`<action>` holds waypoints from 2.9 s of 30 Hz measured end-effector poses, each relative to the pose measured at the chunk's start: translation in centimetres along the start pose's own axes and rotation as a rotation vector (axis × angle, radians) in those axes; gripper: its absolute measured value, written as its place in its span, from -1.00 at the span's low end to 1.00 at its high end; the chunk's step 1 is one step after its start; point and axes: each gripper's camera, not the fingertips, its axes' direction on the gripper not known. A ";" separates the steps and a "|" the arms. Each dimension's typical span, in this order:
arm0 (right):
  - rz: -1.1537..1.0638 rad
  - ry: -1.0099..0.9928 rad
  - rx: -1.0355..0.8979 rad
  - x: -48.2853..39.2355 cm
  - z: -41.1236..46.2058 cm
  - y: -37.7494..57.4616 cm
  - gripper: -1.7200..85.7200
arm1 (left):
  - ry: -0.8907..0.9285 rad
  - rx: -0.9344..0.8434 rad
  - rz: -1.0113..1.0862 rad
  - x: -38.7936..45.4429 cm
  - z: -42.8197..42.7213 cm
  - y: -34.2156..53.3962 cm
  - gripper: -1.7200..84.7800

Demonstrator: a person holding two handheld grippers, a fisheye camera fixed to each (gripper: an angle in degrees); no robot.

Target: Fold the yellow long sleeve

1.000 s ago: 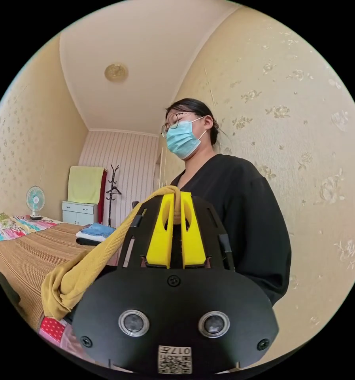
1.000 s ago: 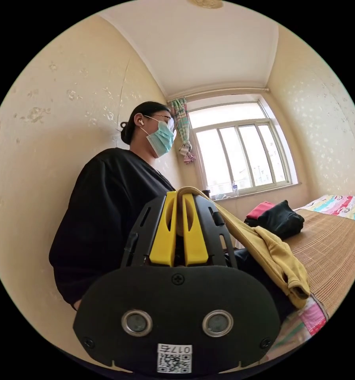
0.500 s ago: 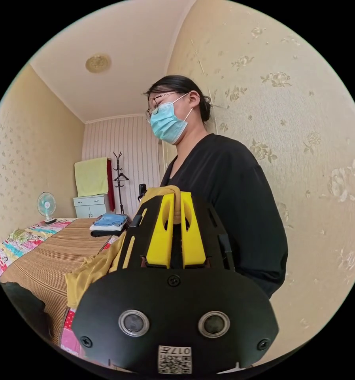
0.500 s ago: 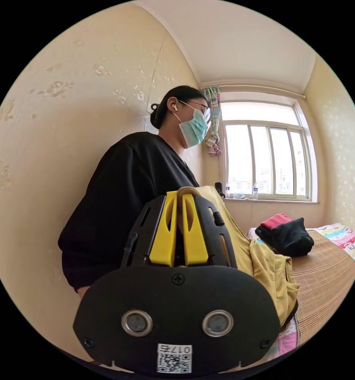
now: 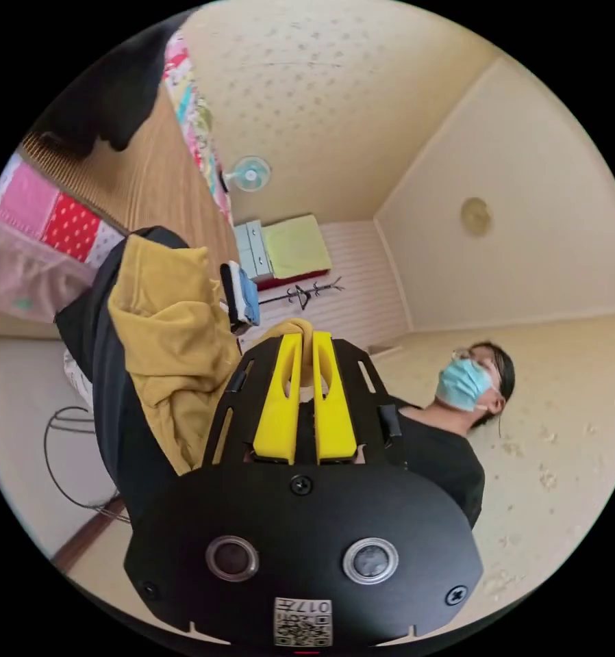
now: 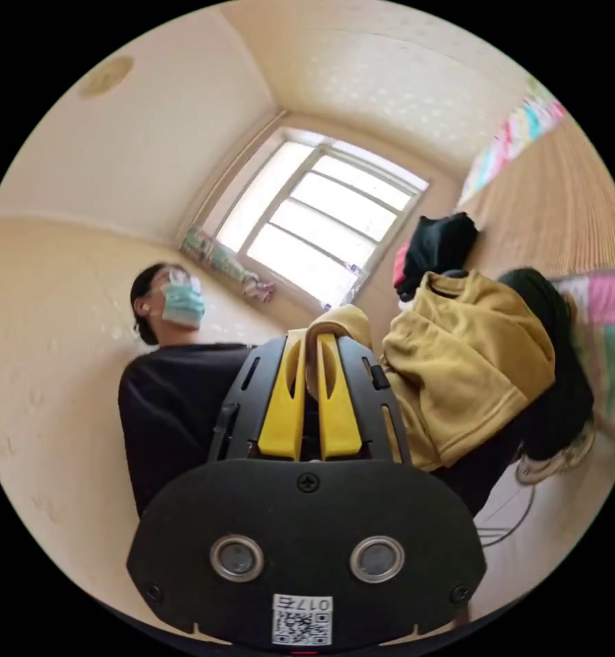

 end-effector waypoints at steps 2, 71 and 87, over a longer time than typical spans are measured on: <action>0.370 -0.050 0.193 8.2 -2.3 0.2 -0.90 | 0.016 0.052 -0.101 -4.2 0.4 -1.5 -0.92; -0.113 0.539 0.212 2.1 10.5 6.4 -0.93 | -0.365 0.177 0.405 1.4 9.9 -1.7 -0.87; 0.252 0.841 0.219 4.4 10.8 7.6 -0.90 | -0.362 0.311 -0.013 -4.7 0.1 -0.6 -0.46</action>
